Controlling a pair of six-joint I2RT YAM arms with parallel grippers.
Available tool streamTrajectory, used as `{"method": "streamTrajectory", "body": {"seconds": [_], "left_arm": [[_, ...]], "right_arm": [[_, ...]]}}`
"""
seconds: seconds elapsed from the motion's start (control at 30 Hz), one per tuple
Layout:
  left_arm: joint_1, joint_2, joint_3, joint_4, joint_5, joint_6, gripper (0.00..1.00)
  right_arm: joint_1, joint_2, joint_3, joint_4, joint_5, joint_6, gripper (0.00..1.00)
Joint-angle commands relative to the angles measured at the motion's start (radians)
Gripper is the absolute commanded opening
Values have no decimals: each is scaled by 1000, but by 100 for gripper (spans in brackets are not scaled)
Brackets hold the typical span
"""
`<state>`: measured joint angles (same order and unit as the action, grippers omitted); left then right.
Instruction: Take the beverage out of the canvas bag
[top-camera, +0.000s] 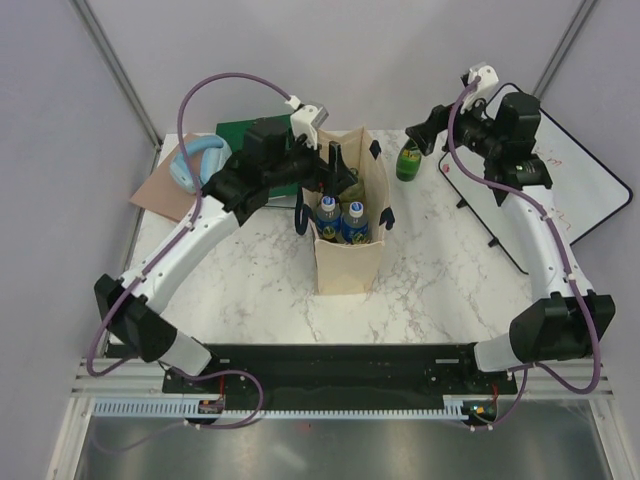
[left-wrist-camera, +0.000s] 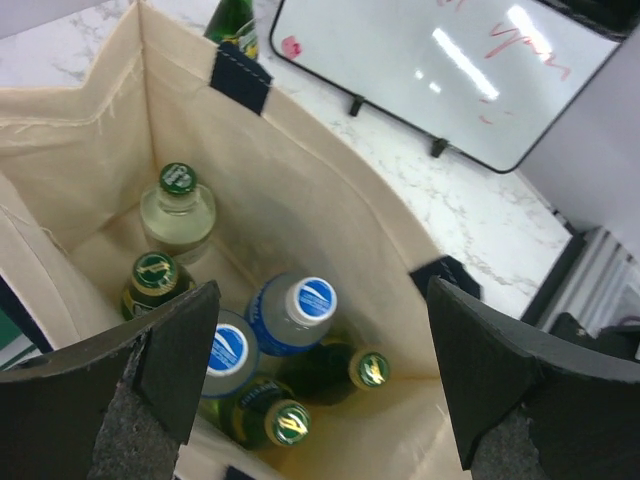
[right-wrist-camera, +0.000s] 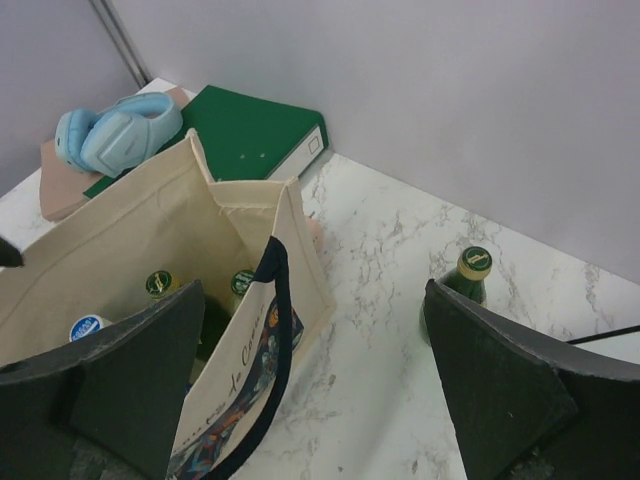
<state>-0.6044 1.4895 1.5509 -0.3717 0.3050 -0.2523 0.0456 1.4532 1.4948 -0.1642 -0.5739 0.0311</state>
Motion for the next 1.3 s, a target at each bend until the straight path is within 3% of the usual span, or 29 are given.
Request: {"method": "streamTrajectory", "body": {"seconds": [0.0, 0.27, 0.63, 1.27], "left_arm": [[-1, 101, 107, -47, -87, 93, 90], [-1, 282, 302, -202, -202, 51, 71], [-28, 439, 428, -361, -420, 84, 68], [-35, 587, 511, -467, -501, 119, 62]], "right_arm": [[-32, -39, 28, -127, -21, -86, 98], [-96, -28, 36, -224, -12, -77, 98], [-110, -28, 13, -232, -21, -48, 98], [-113, -54, -31, -212, -27, -31, 98]]}}
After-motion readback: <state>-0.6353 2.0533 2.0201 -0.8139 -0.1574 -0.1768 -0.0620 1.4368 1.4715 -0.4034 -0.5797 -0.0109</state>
